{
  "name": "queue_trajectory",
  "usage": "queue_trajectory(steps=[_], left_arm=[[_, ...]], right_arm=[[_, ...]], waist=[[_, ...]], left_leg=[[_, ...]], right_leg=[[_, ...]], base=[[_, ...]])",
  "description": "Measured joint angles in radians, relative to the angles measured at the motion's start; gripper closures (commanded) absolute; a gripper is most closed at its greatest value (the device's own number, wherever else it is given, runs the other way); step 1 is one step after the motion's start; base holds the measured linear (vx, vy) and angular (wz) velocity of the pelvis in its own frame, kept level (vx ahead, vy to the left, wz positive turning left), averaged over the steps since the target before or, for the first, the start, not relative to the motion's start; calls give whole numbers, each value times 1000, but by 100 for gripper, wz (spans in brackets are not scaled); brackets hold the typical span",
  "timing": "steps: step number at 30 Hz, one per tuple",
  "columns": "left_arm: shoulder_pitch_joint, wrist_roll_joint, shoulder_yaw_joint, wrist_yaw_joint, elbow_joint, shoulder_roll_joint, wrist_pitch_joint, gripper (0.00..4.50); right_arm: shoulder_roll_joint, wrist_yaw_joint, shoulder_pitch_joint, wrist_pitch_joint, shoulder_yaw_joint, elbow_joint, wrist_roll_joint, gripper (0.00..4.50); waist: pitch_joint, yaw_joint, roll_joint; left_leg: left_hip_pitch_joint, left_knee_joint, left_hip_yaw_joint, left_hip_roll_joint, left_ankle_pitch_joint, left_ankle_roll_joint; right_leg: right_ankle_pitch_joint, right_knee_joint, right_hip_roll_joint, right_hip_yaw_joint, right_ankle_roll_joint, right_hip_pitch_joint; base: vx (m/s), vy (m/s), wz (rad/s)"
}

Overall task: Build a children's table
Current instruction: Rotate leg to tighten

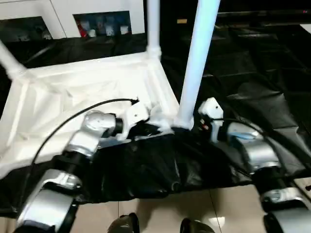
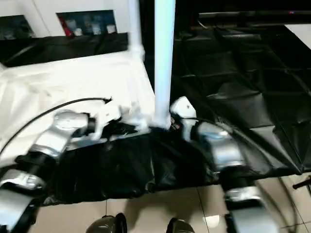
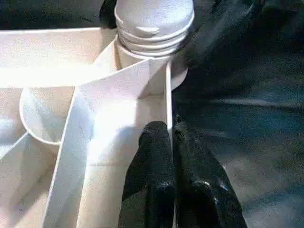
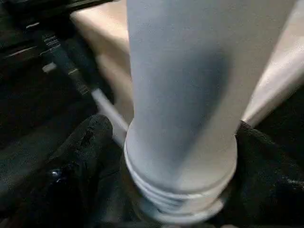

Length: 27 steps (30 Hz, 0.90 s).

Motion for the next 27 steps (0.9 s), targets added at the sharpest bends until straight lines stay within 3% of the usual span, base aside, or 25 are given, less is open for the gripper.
queue_trajectory(steps=[9,21,24,27], left_arm=[[3,-1,-23,-85,-6,30,-24,450],[1,-8,-30,-107,12,23,-39,450],[0,5,-22,-54,17,10,-23,450],[-17,26,-7,47,38,-19,8,450]], right_arm=[[-15,132,-3,36,33,-19,21,72],[-25,145,12,58,38,-40,23,173],[25,25,42,40,0,-35,21,175],[103,-188,42,42,-47,-10,7,178]], waist=[[-1,21,1],[-1,32,1],[-3,30,-2],[-2,17,-4]], left_leg=[[1,2,0,0,-3,-5],[2,5,0,0,-1,-2],[6,5,0,0,-3,-5],[9,7,0,0,-2,-6]], right_leg=[[1,3,0,1,-1,1],[1,5,-1,1,-1,2],[1,8,-1,2,-1,4],[0,11,-1,3,0,5]], base=[[0,0,0],[0,0,0],[0,0,0],[0,0,0]])
